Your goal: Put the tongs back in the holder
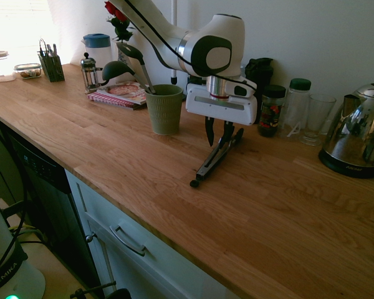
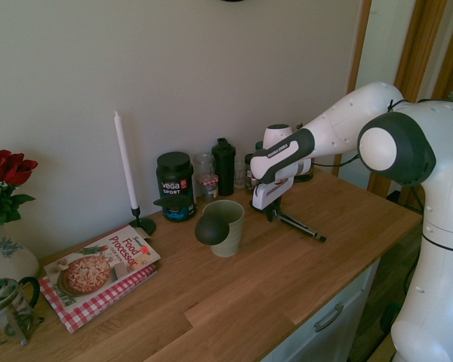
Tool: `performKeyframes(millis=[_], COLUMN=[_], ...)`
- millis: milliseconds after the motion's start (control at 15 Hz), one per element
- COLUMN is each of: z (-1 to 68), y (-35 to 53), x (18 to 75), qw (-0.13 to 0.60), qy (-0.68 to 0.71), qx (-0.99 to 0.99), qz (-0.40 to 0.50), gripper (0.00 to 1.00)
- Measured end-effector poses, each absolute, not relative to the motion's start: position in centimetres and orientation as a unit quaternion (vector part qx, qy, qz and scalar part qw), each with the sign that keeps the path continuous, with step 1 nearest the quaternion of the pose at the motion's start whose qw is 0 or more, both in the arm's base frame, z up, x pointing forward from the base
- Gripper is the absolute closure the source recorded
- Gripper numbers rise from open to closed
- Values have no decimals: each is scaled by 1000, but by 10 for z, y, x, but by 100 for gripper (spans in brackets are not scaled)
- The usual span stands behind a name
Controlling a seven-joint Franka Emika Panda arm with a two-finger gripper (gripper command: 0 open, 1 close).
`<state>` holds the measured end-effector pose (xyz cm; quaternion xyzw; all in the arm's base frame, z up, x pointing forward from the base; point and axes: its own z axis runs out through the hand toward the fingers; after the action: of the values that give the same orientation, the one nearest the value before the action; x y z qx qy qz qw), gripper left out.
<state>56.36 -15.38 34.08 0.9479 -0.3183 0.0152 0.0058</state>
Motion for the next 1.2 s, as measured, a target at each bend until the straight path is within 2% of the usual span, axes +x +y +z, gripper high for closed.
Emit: performKeyframes(millis=[733, 867, 1200], z=[346, 375, 506], y=[-168, -167, -156], x=[558, 554, 524], qw=[1, -10, -49], qy=[-336, -340, -343], qx=[942, 940, 936], qz=[18, 27, 70], gripper=[100, 100, 100])
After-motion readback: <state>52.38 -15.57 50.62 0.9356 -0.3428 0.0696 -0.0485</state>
